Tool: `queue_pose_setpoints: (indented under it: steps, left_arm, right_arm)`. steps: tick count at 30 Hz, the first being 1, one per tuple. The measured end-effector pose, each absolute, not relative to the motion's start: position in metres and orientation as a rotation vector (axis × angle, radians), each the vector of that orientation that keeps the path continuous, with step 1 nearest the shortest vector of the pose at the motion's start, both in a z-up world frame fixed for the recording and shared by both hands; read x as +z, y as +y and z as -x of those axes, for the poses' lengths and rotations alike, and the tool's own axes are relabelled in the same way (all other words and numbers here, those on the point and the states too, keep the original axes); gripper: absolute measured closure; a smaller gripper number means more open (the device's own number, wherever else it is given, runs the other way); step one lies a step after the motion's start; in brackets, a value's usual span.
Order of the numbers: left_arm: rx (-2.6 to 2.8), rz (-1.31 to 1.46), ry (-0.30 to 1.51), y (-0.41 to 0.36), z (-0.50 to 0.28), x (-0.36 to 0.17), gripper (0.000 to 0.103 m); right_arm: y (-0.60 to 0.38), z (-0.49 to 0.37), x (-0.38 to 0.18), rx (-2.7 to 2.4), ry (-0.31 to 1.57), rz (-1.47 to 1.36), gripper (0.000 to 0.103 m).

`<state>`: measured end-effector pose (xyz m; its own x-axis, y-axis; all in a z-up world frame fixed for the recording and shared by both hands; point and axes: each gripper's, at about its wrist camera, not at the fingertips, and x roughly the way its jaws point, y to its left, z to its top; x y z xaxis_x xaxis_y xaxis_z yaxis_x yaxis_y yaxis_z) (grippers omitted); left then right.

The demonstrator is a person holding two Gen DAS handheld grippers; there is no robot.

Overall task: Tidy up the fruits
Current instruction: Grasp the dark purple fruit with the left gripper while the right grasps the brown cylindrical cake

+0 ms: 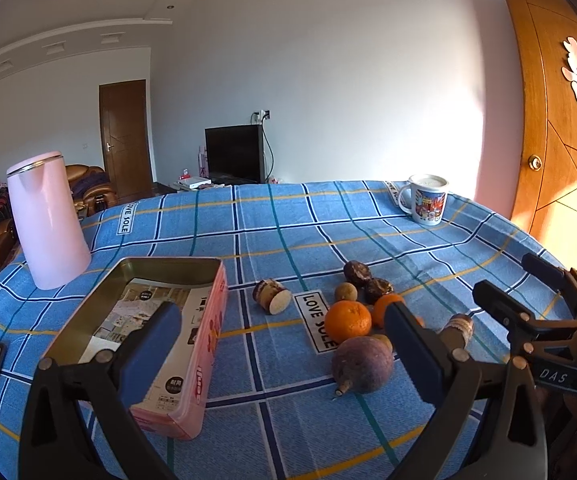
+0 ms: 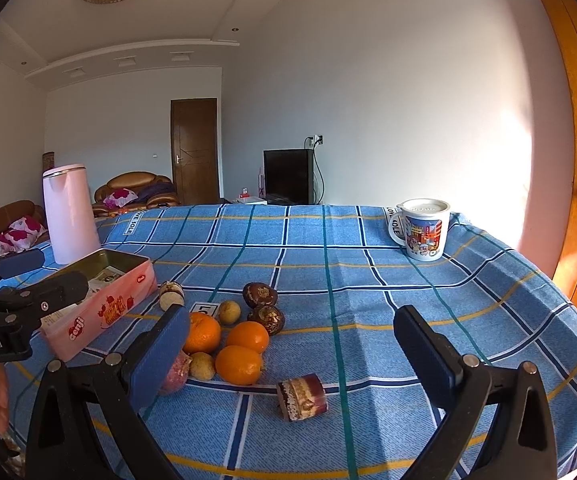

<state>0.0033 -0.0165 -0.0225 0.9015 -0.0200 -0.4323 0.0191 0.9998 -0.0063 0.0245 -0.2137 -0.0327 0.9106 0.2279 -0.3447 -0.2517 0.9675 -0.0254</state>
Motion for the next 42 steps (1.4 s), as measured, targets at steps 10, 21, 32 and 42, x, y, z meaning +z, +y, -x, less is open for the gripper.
queue_pose_setpoints:
  steps: [10,21,32,42]
  left_arm:
    - [-0.115,-0.053,0.545,-0.053,-0.022,-0.055,0.0]
    - [-0.169,-0.024,0.649,-0.055,-0.039,-0.072,0.004]
    - [-0.263,0.007,0.725,-0.056,-0.047,-0.085,0.049]
    - [-0.253,0.006,0.651,-0.053,-0.037,-0.077,0.049]
  right_arm:
    - [-0.249,-0.033,-0.061,0.198,0.426,0.072,0.001]
    - [-0.226,-0.053,-0.077,0.3,0.556,0.125,0.025]
    - [-0.219,-0.063,-0.097,0.376,0.653,0.135,0.068]
    - [-0.221,-0.055,-0.088,0.389,0.597,0.108,0.069]
